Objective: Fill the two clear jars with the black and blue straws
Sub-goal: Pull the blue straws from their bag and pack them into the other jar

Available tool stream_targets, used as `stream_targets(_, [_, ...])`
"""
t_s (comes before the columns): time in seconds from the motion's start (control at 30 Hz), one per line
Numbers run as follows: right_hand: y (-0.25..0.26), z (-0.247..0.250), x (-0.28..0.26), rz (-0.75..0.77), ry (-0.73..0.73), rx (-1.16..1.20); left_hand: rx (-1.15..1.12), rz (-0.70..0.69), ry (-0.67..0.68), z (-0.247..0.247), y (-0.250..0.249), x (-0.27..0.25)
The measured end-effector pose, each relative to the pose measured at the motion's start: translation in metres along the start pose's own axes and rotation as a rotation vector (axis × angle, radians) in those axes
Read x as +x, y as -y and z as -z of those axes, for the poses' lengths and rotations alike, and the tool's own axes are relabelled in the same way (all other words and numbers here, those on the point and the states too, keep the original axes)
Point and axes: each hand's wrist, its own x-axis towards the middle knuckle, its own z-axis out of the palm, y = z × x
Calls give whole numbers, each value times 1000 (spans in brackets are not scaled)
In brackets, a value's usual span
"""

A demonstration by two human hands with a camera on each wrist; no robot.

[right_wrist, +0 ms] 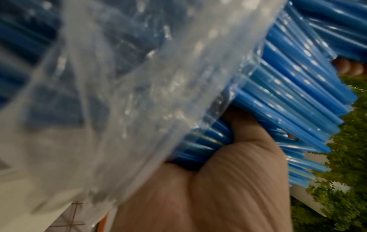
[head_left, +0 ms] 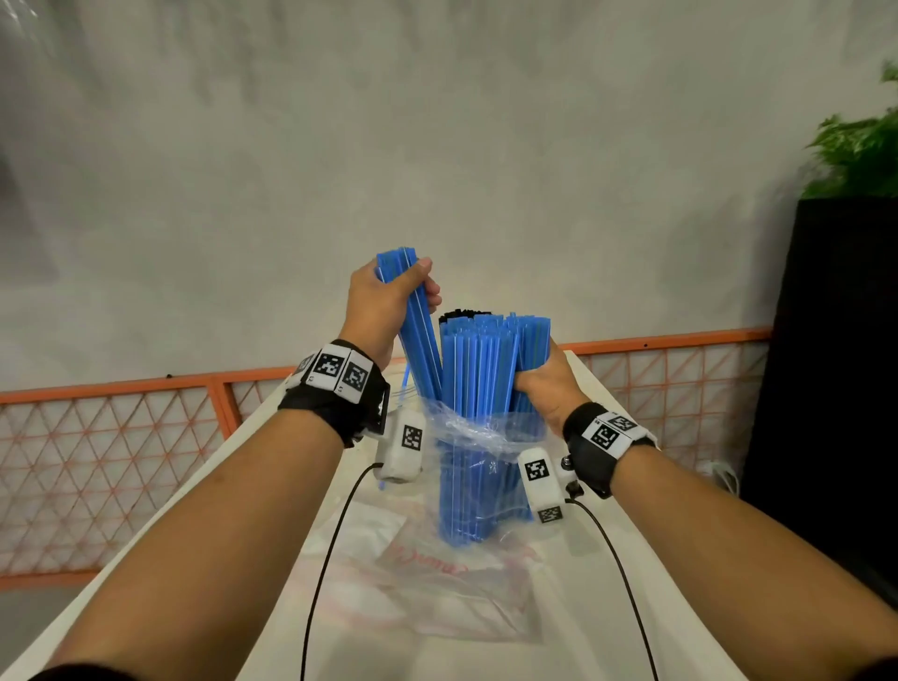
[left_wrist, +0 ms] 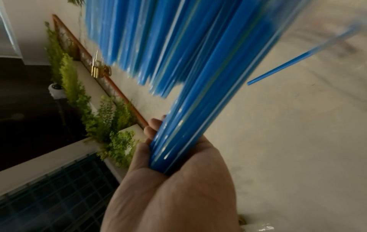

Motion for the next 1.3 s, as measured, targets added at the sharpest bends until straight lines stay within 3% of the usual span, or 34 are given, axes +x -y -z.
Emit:
stream_targets(0.6, [2, -3, 0, 5, -41, -9, -100, -250, -114, 13, -83, -7])
stream_targets(1.03, [6, -2, -2, -14, -26, 10, -27, -259, -159, 32, -80, -5])
stream_targets(1.3, [6, -2, -2, -25, -33, -2, 80, -120, -121, 49, -34, -13])
